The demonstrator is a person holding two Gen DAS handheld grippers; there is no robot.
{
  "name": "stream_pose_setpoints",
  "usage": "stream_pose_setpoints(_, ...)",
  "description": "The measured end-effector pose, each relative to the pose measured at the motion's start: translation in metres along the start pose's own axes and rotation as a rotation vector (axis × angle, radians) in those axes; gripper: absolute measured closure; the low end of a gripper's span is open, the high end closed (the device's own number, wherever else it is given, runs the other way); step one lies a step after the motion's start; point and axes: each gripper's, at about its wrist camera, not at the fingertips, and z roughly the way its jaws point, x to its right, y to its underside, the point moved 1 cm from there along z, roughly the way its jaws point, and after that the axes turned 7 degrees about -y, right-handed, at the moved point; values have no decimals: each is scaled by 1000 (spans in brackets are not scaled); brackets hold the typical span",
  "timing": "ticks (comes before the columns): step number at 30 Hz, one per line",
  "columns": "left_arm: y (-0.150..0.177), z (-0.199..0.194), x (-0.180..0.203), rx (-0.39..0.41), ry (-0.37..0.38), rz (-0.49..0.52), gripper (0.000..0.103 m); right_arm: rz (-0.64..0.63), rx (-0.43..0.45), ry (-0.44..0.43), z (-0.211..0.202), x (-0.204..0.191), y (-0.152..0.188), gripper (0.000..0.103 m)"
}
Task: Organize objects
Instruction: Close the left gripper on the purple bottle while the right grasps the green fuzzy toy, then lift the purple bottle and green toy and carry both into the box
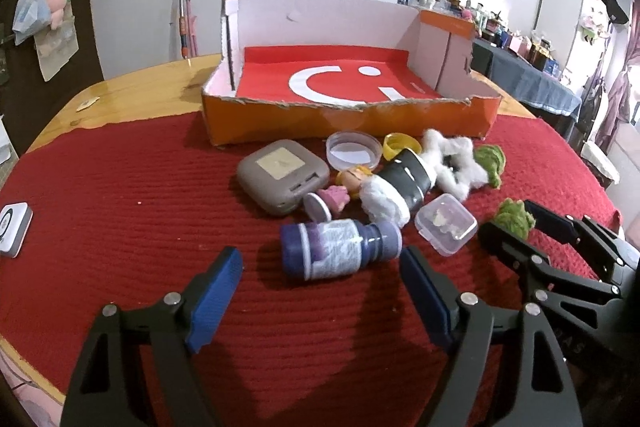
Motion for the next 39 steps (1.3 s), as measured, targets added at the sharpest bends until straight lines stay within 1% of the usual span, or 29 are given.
stream_pose_setpoints(3,-2,3,2,0,-5,5,24,-2,0,-2,2,1,-3,48)
stream_pose_setpoints(5,-1,2,2,1,-5,5,26,-2,-1,-8,4,1,-4,54)
stream_pose_setpoints(6,-1,2,2,2,-7,6,27,-2,-1,-7,4,2,-4,55)
stream_pose_setpoints(11,0,-1,3,4,-7,-4,38,-7,-3,-22,5,2,-6,65)
stream_pose_setpoints(13,0,-1,4,5,-9,-8,39,-9,-2,-28,5,0,-5,68)
stream_pose_setpoints(29,1,-8,5,20,-4,-11,39,-17,6,-61,-1,-8,-5,70)
stream_pose_setpoints(39,-9,-15,-2,51,-8,-21,39,-22,36,-88,-12,-14,-19,70)
